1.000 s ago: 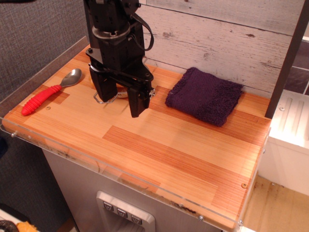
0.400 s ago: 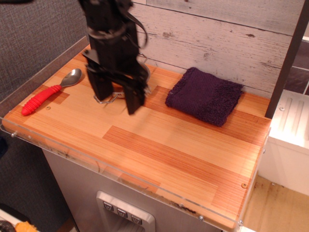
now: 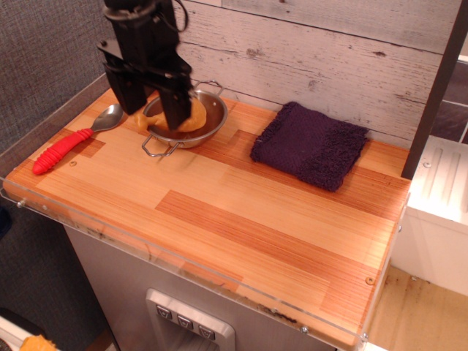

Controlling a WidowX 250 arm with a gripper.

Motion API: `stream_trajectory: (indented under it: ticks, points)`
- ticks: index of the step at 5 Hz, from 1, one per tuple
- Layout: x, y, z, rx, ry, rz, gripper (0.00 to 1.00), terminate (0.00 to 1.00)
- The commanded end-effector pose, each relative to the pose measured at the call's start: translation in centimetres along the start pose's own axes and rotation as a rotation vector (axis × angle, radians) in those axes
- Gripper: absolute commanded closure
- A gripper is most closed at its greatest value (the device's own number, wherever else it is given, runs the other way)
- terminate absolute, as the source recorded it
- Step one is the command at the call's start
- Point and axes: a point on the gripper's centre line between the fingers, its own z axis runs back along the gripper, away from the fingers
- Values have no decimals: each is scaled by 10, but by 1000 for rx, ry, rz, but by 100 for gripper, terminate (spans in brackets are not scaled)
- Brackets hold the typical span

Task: Put the chicken leg under the purple cloth

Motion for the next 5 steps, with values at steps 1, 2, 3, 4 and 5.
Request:
stream_trajectory:
  ticks: [1, 2, 3, 4, 5]
  points:
    - [28, 40, -9, 88, -13, -23, 0, 0]
    - [31, 45, -24, 91, 11, 0, 0, 0]
    - [38, 40, -32, 109, 17, -2, 0, 0]
    - [47, 35, -42, 125, 38, -14, 0, 0]
    - [51, 29, -50, 137, 60, -28, 0, 0]
